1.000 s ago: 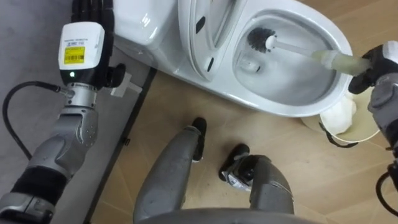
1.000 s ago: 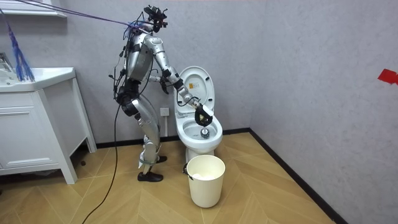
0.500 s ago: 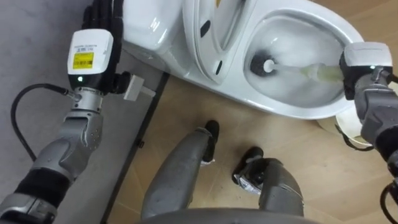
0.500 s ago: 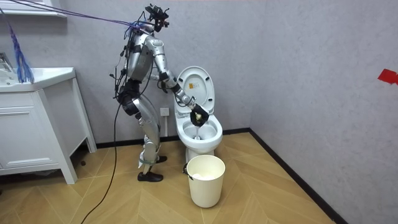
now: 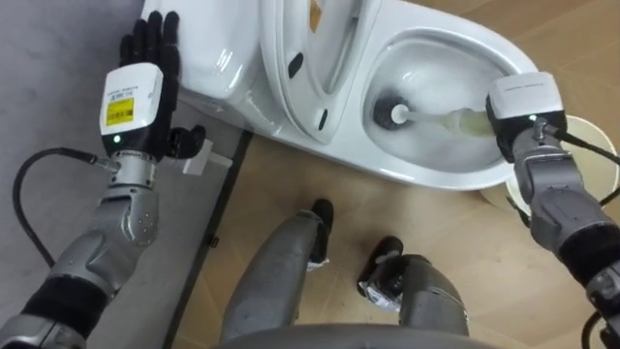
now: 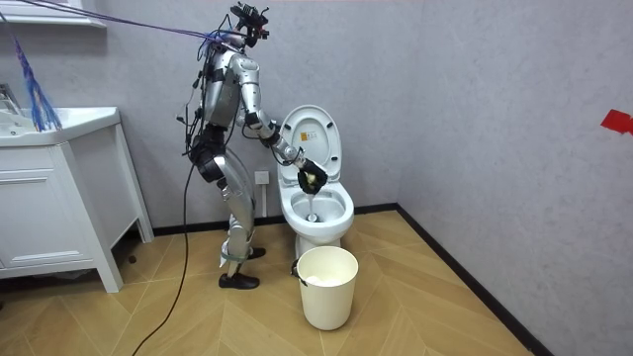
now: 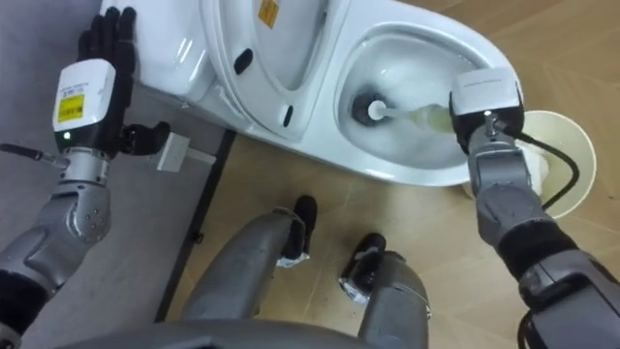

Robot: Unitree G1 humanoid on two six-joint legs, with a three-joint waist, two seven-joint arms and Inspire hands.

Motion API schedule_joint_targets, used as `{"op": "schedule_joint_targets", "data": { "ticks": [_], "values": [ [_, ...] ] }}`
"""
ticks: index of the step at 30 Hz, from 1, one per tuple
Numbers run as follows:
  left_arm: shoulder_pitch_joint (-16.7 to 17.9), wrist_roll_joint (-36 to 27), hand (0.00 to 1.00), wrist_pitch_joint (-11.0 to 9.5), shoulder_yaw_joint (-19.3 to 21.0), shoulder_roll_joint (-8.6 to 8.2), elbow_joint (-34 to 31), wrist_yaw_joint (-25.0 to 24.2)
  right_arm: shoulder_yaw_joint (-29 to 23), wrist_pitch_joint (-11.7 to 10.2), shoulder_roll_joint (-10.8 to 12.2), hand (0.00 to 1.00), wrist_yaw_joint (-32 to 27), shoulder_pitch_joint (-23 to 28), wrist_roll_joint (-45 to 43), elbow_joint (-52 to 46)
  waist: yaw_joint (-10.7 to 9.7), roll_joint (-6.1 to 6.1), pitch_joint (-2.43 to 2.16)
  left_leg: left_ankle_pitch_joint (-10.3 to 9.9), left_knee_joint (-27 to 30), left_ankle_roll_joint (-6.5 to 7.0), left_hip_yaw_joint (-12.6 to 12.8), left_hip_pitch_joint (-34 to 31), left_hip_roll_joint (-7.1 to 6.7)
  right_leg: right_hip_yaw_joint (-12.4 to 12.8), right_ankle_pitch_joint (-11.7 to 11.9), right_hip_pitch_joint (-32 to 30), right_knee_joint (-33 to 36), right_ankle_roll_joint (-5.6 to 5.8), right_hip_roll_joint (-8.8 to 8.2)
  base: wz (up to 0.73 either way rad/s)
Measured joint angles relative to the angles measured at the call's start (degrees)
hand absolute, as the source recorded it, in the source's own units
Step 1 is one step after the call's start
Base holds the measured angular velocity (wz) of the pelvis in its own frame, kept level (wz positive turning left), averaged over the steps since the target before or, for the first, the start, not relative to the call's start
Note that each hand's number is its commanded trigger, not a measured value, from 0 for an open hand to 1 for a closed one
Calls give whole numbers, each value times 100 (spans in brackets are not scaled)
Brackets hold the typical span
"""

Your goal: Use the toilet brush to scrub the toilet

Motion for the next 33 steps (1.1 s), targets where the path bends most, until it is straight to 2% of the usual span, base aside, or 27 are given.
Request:
{"op": "schedule_joint_targets", "data": {
  "ticks": [2,3,4,5,7,10,14,16,19,23,26,28,29,31,33],
  "values": [
    [-25,20,0,-3,-36,2,0,25,-1,-187,-3,100,-140,-220,1020,597,17,-36,3,1,-2,2,32,5,-10,10,-2,-8,39,2,-14,0],
    [-1,19,0,-1,-35,8,-7,64,-41,-282,-1,100,-205,-283,1807,872,23,-82,0,2,-6,2,7,0,-18,22,-3,-31,55,2,-24,-4],
    [9,45,0,2,-35,36,-7,127,-109,-414,17,100,-236,-337,2622,1136,7,-184,8,18,-50,3,41,-4,-41,79,-13,-99,117,6,-52,-7],
    [4,63,0,6,-33,46,-7,150,-199,-477,42,100,-239,-356,3054,1245,-6,-236,14,29,-65,10,76,-8,-43,103,-18,-131,145,5,-67,-7],
    [6,293,0,47,69,44,-112,158,-832,-633,66,100,-277,-365,4544,1427,-54,-302,18,38,-5,19,92,-100,-35,131,-16,-225,194,4,-72,-6],
    [44,300,0,51,190,49,-314,242,-1197,-634,64,100,-408,-614,5536,1647,-220,-397,44,58,5,52,186,-144,-55,212,-19,-359,335,7,-141,-6],
    [75,373,0,84,181,21,-349,294,-1243,-651,69,100,-452,-689,6223,1650,-382,-427,52,82,6,88,242,-190,-48,257,-1,-442,350,16,-154,-8],
    [101,446,0,174,182,18,-342,297,-1392,-674,82,100,-472,-683,6255,1650,-463,-431,52,104,6,119,306,-229,-65,304,11,-523,415,28,-196,-5],
    [134,483,0,231,183,2,-327,294,-1395,-678,94,100,-505,-678,6225,1655,-482,-432,54,110,15,137,347,-216,-120,363,-6,-577,533,55,-264,-2],
    [122,477,0,340,173,-20,-212,283,-1373,-684,178,100,-518,-674,5982,1714,-464,-427,53,114,40,145,314,-218,-133,348,-15,-565,546,65,-270,4],
    [123,531,0,428,123,-33,-209,251,-1345,-814,301,100,-548,-606,5240,1715,-455,-343,64,108,87,153,266,-212,-129,277,-15,-503,516,65,-266,6],
    [129,607,0,505,122,-141,-206,180,-1264,-858,408,100,-549,-520,4307,1657,-417,-206,70,74,158,166,225,-230,-123,247,-31,-483,525,84,-253,0],
    [130,636,0,525,122,-166,-205,169,-1250,-858,439,100,-551,-510,4048,1638,-398,-174,72,74,158,167,226,-234,-124,249,-30,-487,523,88,-253,-6],
    [145,639,0,538,95,-269,-183,122,-883,-795,467,100,-512,-503,2961,1637,-279,-14,62,58,176,169,231,-235,-121,259,-19,-492,516,103,-239,-7],
    [199,654,0,537,85,-262,-189,94,-677,-644,489,100,-435,-463,2240,1509,-199,61,56,57,171,167,248,-234,-109,265,-12,-503,514,92,-235,-5]
  ]
}}
